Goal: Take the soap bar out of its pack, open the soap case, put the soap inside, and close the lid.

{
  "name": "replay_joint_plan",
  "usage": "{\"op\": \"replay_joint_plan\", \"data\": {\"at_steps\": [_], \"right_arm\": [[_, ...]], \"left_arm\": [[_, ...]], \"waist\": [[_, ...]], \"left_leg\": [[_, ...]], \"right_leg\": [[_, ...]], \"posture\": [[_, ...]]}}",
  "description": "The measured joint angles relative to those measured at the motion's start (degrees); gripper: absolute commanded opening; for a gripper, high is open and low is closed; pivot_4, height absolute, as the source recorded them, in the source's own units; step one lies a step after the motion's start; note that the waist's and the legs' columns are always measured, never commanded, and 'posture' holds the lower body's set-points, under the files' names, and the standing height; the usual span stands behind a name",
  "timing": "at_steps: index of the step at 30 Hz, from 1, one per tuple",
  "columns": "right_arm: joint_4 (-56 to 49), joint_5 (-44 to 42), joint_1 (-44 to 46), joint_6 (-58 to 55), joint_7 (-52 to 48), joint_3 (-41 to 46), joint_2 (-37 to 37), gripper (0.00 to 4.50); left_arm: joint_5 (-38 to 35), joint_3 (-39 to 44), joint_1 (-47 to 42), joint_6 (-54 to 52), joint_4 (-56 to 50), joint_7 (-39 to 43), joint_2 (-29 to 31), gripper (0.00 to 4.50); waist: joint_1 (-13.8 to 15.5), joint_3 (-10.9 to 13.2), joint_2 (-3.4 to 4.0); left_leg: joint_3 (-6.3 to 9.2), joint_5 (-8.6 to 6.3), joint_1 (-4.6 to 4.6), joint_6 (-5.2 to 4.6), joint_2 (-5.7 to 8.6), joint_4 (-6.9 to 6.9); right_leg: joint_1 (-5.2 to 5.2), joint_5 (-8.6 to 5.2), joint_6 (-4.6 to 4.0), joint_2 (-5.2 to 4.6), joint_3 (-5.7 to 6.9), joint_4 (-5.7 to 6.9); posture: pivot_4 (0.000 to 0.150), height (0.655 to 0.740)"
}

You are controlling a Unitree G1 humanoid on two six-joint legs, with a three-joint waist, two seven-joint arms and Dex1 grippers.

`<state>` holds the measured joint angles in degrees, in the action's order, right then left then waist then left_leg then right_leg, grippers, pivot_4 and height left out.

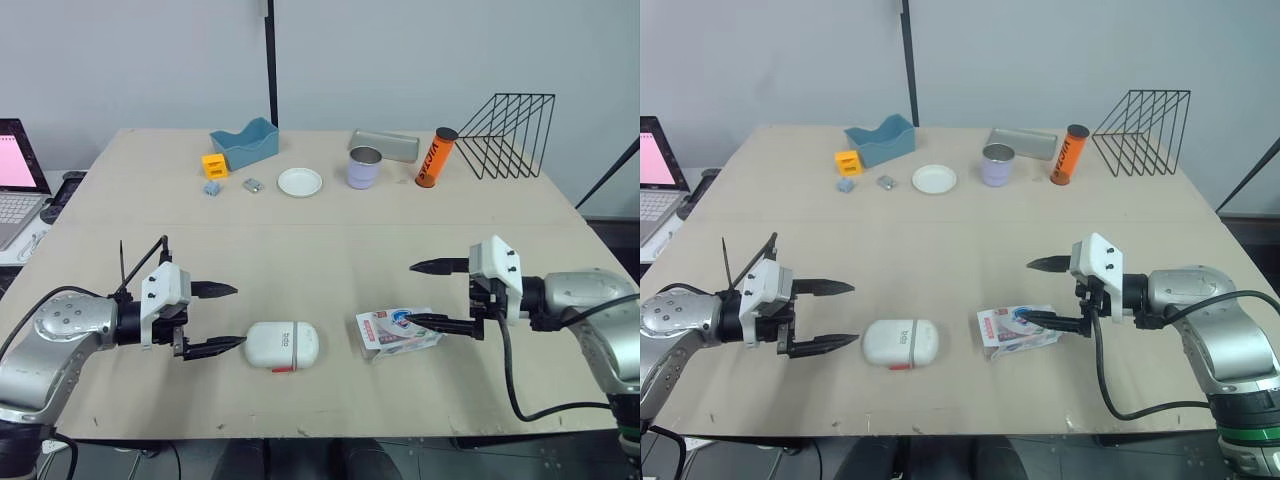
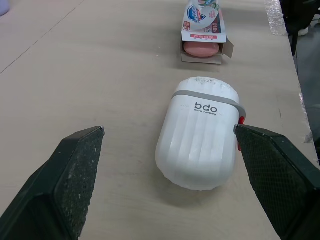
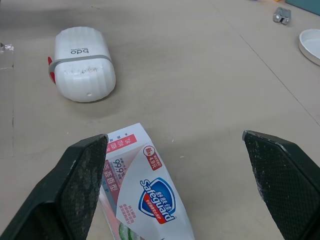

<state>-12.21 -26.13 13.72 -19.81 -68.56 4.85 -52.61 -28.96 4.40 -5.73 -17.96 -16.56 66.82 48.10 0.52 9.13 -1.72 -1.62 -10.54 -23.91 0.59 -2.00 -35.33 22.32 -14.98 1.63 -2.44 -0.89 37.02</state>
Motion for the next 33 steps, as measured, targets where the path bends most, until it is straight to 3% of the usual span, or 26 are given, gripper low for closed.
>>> {"op": "replay_joint_plan", "data": {"at_steps": [22, 33], "right_arm": [[-0.1, -0.1, 0.4, 0.1, -0.1, 0.3, 0.0, 4.5], [0.5, -0.4, -3.7, 0.3, -2.8, 4.7, -5.0, 4.5]], "left_arm": [[-1.9, -0.1, -1.6, -1.0, -1.3, 1.9, -0.2, 4.41], [0.5, -1.9, -0.8, 2.1, 0.1, 4.9, 0.0, 4.41]], "waist": [[0.0, 0.0, 0.0], [0.0, 0.0, 0.01]], "left_leg": [[0.0, 0.0, 0.0, 0.0, -0.03, -0.02], [-0.01, 0.0, 0.01, 0.0, -0.05, -0.04]], "right_leg": [[-0.02, 0.02, 0.02, 0.08, -0.03, 0.01], [-0.03, 0.02, 0.02, 0.09, -0.03, 0.01]], "posture": [[0.15, 0.7393], [0.15, 0.7393]]}}
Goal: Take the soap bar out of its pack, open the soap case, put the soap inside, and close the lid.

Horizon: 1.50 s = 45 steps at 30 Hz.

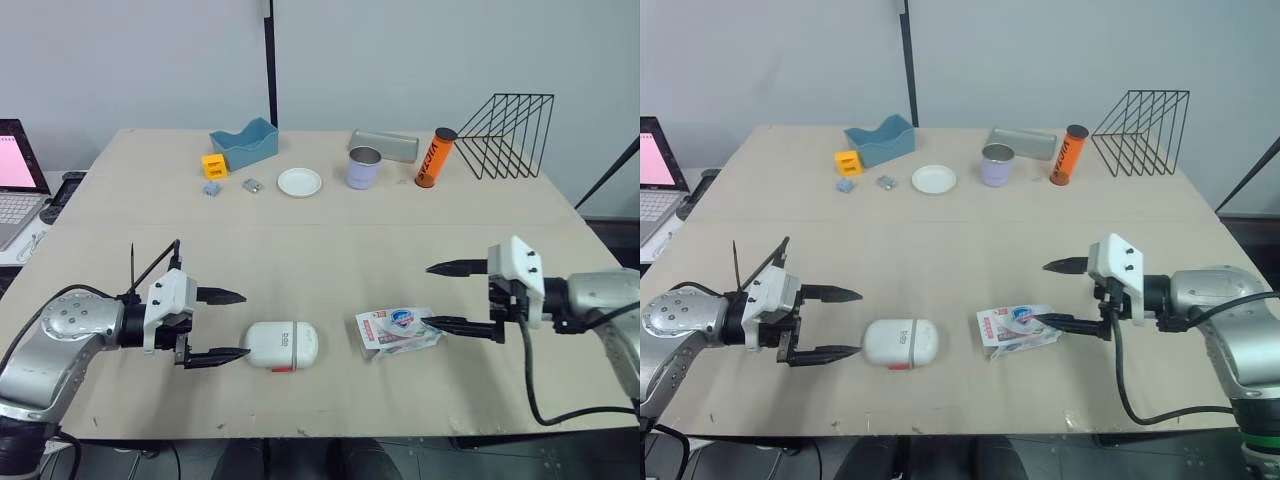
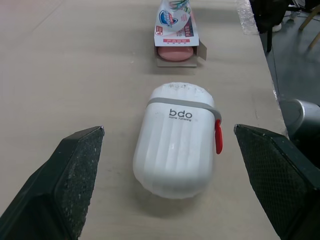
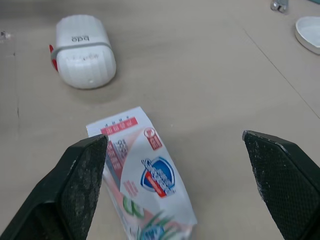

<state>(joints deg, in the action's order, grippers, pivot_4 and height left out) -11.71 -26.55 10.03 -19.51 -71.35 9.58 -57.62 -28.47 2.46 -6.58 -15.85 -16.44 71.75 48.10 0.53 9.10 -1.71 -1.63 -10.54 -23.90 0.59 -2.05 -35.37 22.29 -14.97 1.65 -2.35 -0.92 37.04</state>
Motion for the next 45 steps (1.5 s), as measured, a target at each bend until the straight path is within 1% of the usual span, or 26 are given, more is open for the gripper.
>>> {"op": "replay_joint_plan", "data": {"at_steps": [1, 9, 11, 15, 17, 18, 19, 23, 27, 28, 34, 45], "right_arm": [[1.4, 0.4, -1.0, 0.5, -0.9, 1.2, -1.5, 4.5], [3.8, 1.2, -4.0, 2.1, -3.8, 3.3, -3.8, 4.5], [6.2, 3.4, -3.8, 4.6, -5.0, 0.9, -3.8, 4.5], [7.0, 4.4, -2.5, 5.6, -5.2, -0.8, -3.5, 4.5], [11.1, 7.8, 1.5, 8.8, -6.2, -5.7, -2.1, 4.5], [11.5, 8.0, 1.7, 9.0, -6.3, -6.1, -1.9, 4.5], [13.4, 9.2, 3.1, 10.1, -7.2, -8.3, -1.0, 4.5], [15.8, 10.9, 6.2, 12.2, -8.9, -11.8, 0.3, 4.5], [17.5, 12.2, 7.9, 13.9, -9.8, -13.5, 1.4, 4.5], [19.9, 13.6, 9.4, 15.7, -10.2, -15.4, 2.9, 4.5], [22.9, 15.8, 11.0, 18.8, -11.3, -18.4, 4.5, 4.5], [24.2, 16.9, 10.9, 20.7, -11.8, -18.6, 4.8, 4.5]], "left_arm": [[0.3, -0.1, 0.0, 0.3, 0.0, 0.1, 0.1, 4.41], [1.1, -0.9, 0.2, 0.3, -0.1, 0.4, 0.5, 4.41], [1.4, -1.5, 0.2, 0.3, -0.1, 0.3, 0.5, 4.41], [1.6, -1.7, 0.3, 0.3, -0.2, 0.0, 0.4, 4.41], [2.0, -1.9, 1.1, 0.4, -0.6, -0.7, 0.2, 4.41], [2.1, -1.9, 1.2, 0.4, -0.6, -0.9, 0.2, 4.41], [2.2, -1.8, 1.9, 0.5, -0.6, -1.3, 0.2, 4.41], [2.2, -1.4, 3.5, 0.9, -1.2, -1.6, 0.2, 4.41], [2.3, -1.3, 4.4, 0.9, -1.5, -1.8, 0.3, 4.41], [2.3, -0.7, 5.5, 1.0, -2.4, -2.7, 0.3, 4.41], [2.3, -0.1, 6.6, 1.0, -2.9, -3.5, 0.3, 4.41], [2.2, 0.4, 7.1, 1.2, -2.9, -3.7, 0.6, 4.41]], "waist": [[0.0, 0.0, 0.01], [0.0, 0.0, 0.02], [0.0, 0.0, 0.03], [0.0, 0.0, 0.05], [-0.1, -0.1, 0.05], [-0.1, -0.1, 0.06], [-0.1, -0.1, 0.07], [-0.1, -0.1, 0.09], [-0.1, -0.1, 0.09], [-0.1, -0.1, 0.09], [-0.1, -0.1, 0.1], [-0.1, -0.1, 0.1]], "left_leg": [[-0.03, 0.0, 0.01, 0.0, -0.01, 0.0], [-0.02, 0.0, 0.02, 0.0, -0.04, 0.0], [-0.03, 0.0, 0.02, 0.0, -0.03, -0.01], [-0.04, 0.0, 0.04, 0.0, -0.04, -0.01], [-0.05, 0.0, 0.05, 0.0, -0.04, -0.01], [-0.04, 0.0, 0.03, 0.0, -0.03, -0.01], [-0.05, 0.0, 0.03, 0.0, -0.03, -0.01], [-0.06, 0.0, 0.06, 0.0, -0.05, -0.01], [-0.06, 0.0, 0.06, 0.0, -0.05, -0.02], [-0.05, 0.0, 0.04, 0.0, -0.04, -0.02], [-0.07, 0.0, 0.06, 0.0, -0.04, -0.02], [-0.08, 0.0, 0.07, 0.0, -0.04, -0.03]], "right_leg": [[0.01, 0.01, -0.01, 0.0, -0.02, 0.0], [0.0, 0.01, -0.01, 0.04, -0.02, 0.0], [0.0, 0.01, -0.01, 0.04, -0.02, 0.0], [0.0, 0.01, -0.01, 0.07, -0.03, 0.0], [-0.01, 0.01, 0.0, 0.08, -0.04, 0.01], [-0.01, 0.01, 0.01, 0.08, -0.03, 0.01], [0.0, 0.01, 0.01, 0.08, -0.05, 0.01], [0.0, 0.01, 0.0, 0.09, -0.05, 0.02], [-0.01, 0.01, 0.0, 0.1, -0.05, 0.02], [-0.01, 0.01, 0.0, 0.08, -0.05, 0.03], [-0.01, 0.02, -0.01, 0.09, -0.05, 0.05], [-0.02, 0.03, -0.01, 0.09, -0.05, 0.07]], "posture": [[0.15, 0.7393], [0.15, 0.7393], [0.15, 0.7393], [0.15, 0.7393], [0.15, 0.7393], [0.15, 0.7393], [0.15, 0.7393], [0.15, 0.7393], [0.15, 0.7393], [0.15, 0.7393], [0.15, 0.7393], [0.15, 0.7393]]}}
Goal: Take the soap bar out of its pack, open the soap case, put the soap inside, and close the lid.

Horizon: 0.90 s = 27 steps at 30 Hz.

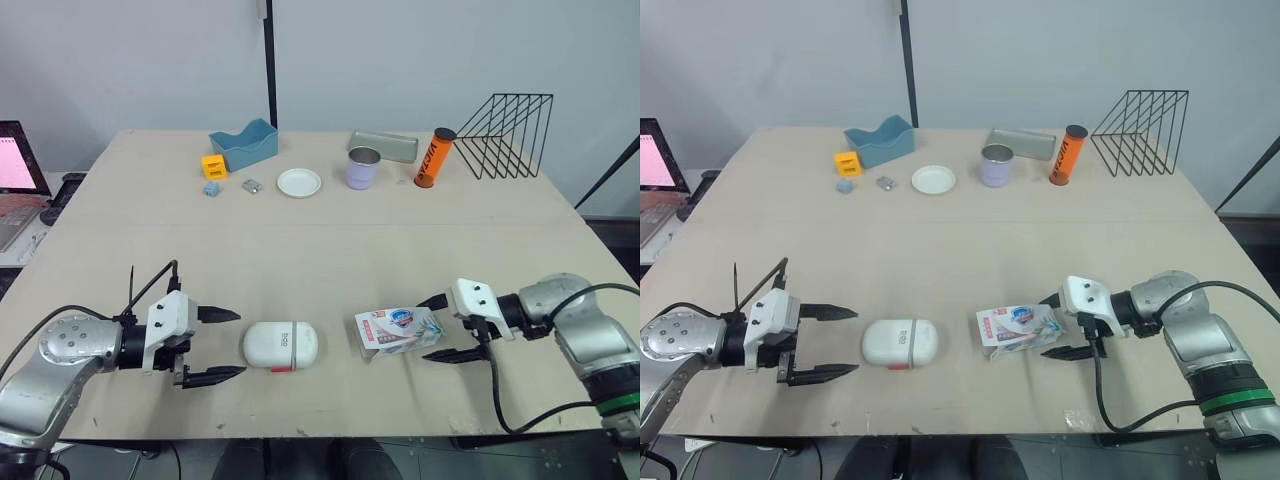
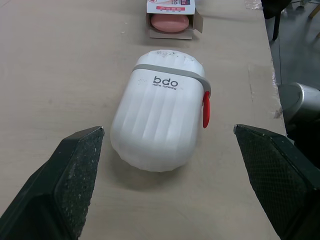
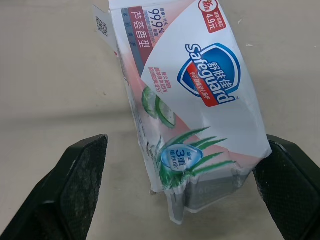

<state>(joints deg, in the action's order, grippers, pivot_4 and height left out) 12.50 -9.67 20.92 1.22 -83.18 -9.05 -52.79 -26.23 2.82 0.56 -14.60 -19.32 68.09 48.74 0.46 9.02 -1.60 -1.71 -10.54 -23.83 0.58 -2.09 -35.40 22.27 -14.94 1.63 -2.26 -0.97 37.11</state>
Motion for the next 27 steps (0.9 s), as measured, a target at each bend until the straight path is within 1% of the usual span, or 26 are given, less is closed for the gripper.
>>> {"op": "replay_joint_plan", "data": {"at_steps": [15, 22, 23, 24, 25, 26, 27], "right_arm": [[0.0, -0.2, -0.6, 0.0, 0.0, 0.0, 0.0, 4.5], [0.8, -0.2, 0.4, 0.3, 0.5, 0.0, 1.6, 4.5], [1.2, -0.1, 0.6, 0.5, 0.3, 0.0, 1.7, 4.08], [1.8, 0.0, 1.1, 0.7, 0.0, 0.0, 1.8, 3.98], [2.1, 0.0, 1.4, 0.8, -0.2, -0.1, 1.9, 3.71], [3.0, 0.5, 2.4, 1.5, -0.5, -0.5, 2.3, 2.96], [3.1, 0.5, 2.5, 1.5, -0.5, -0.5, 2.3, 2.68]], "left_arm": [[0.0, 0.0, -0.3, 0.8, 0.2, 0.8, 0.0, 4.41], [0.3, 0.0, -0.3, 0.9, 0.2, 0.6, 0.0, 4.41], [0.4, 0.0, -0.2, 0.9, 0.2, 0.5, 0.0, 4.5], [0.4, 0.0, 0.0, 0.9, 0.2, 0.4, 0.0, 4.5], [0.4, 0.0, 0.0, 0.9, 0.2, 0.3, 0.0, 4.5], [0.4, 0.0, 0.1, 1.0, 0.2, 0.2, 0.0, 4.5], [0.4, 0.0, 0.1, 1.0, 0.2, 0.2, 0.0, 4.5]], "waist": [[0.0, 0.0, 0.0], [0.0, 0.0, 0.0], [0.0, 0.0, 0.0], [0.0, 0.0, 0.0], [0.0, 0.0, 0.01], [0.0, 0.0, 0.01], [0.0, 0.0, 0.01]], "left_leg": [[-0.01, 0.0, 0.01, 0.0, 0.0, 0.0], [-0.01, 0.0, 0.02, 0.0, 0.01, -0.01], [-0.01, 0.0, 0.02, 0.0, 0.01, -0.01], [-0.02, 0.0, 0.03, 0.0, 0.0, -0.01], [-0.02, 0.0, 0.03, 0.0, 0.0, -0.01], [-0.02, 0.0, 0.04, 0.0, -0.01, -0.01], [-0.02, 0.0, 0.03, 0.0, -0.01, -0.01]], "right_leg": [[0.0, 0.0, 0.0, 0.0, 0.0, 0.01], [-0.02, 0.01, 0.0, 0.01, -0.01, 0.03], [-0.02, 0.01, 0.01, 0.01, -0.01, 0.02], [-0.02, 0.01, 0.0, 0.01, -0.02, 0.03], [-0.02, 0.01, 0.0, 0.01, -0.01, 0.03], [-0.02, 0.01, -0.01, 0.03, 0.0, 0.03], [-0.02, 0.01, -0.01, 0.03, 0.0, 0.03]], "posture": [[0.15, 0.7393], [0.15, 0.7393], [0.15, 0.7393], [0.15, 0.7393], [0.15, 0.7393], [0.15, 0.7393], [0.15, 0.7393]]}}
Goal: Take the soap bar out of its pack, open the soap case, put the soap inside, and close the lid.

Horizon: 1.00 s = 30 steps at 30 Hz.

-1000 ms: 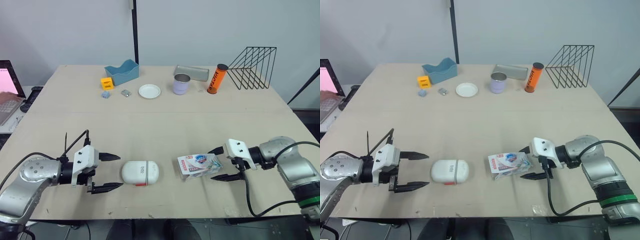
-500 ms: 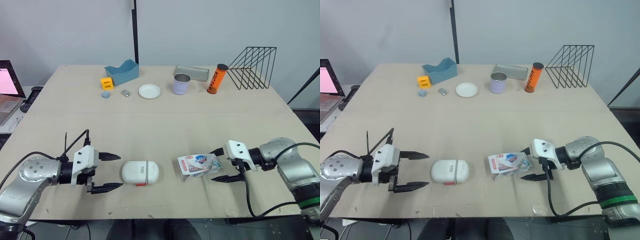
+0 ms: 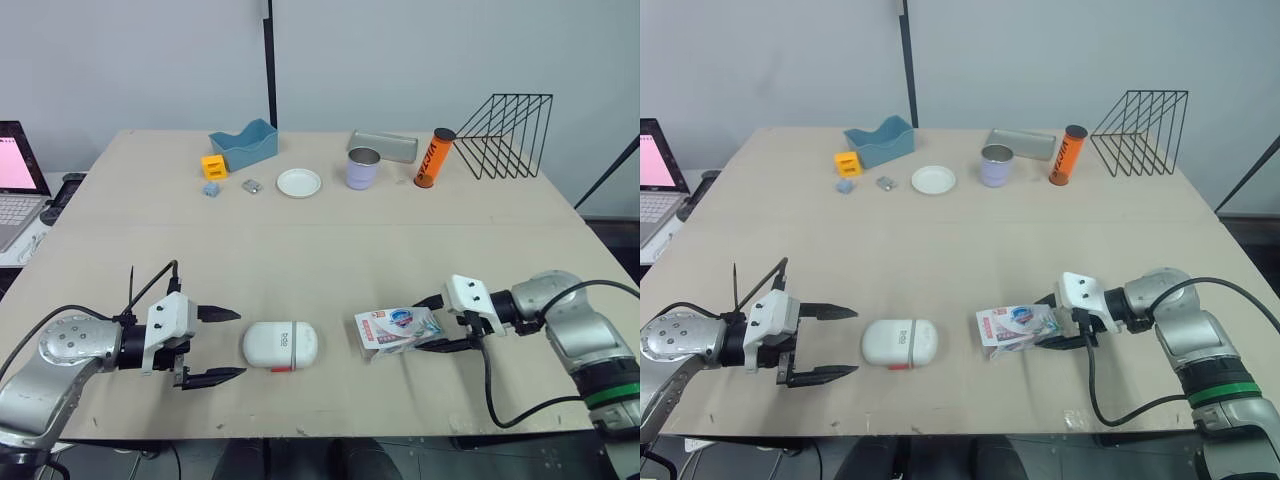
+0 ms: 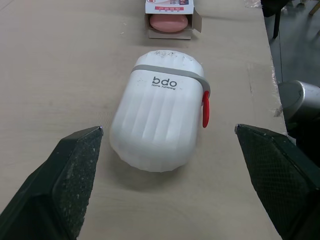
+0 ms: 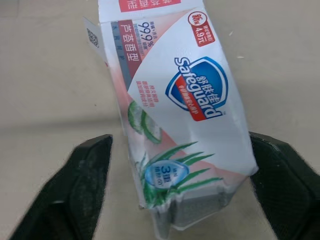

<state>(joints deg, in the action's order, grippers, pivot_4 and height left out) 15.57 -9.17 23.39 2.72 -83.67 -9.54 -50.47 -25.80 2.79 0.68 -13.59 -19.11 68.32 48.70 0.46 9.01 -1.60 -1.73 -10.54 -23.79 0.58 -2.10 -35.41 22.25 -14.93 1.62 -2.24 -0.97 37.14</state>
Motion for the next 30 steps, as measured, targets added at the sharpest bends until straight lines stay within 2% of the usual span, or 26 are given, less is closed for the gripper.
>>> {"op": "replay_joint_plan", "data": {"at_steps": [4, 20, 30], "right_arm": [[0.6, 0.3, 0.4, 1.0, -1.0, -0.4, 0.1, 1.62], [0.3, -1.0, -0.6, 0.0, -1.8, 0.7, -0.3, 1.62], [-2.7, -6.3, -5.6, -5.9, -3.7, 6.7, -7.7, 1.62]], "left_arm": [[0.0, 0.0, 0.0, 0.3, 0.0, 0.0, -0.2, 4.5], [0.6, -0.5, -1.5, 1.5, 0.1, -0.3, -0.7, 4.5], [1.8, -2.2, -4.6, 2.5, 3.2, 1.4, -0.8, 4.5]], "waist": [[0.0, 0.0, 0.0], [0.0, 0.0, -0.06], [0.0, 0.0, 0.0]], "left_leg": [[-0.01, 0.0, 0.02, 0.0, 0.0, 0.0], [-0.04, -0.01, 0.1, 0.0, -0.08, 0.02], [-0.09, -0.02, 0.11, 0.0, -0.05, 0.0]], "right_leg": [[-0.02, 0.01, -0.01, 0.0, -0.01, 0.0], [-0.08, 0.04, -0.14, 0.05, -0.02, 0.01], [-0.06, 0.08, -0.2, 0.01, -0.03, 0.01]], "posture": [[0.15, 0.7393], [0.15, 0.7393], [0.15, 0.7393]]}}
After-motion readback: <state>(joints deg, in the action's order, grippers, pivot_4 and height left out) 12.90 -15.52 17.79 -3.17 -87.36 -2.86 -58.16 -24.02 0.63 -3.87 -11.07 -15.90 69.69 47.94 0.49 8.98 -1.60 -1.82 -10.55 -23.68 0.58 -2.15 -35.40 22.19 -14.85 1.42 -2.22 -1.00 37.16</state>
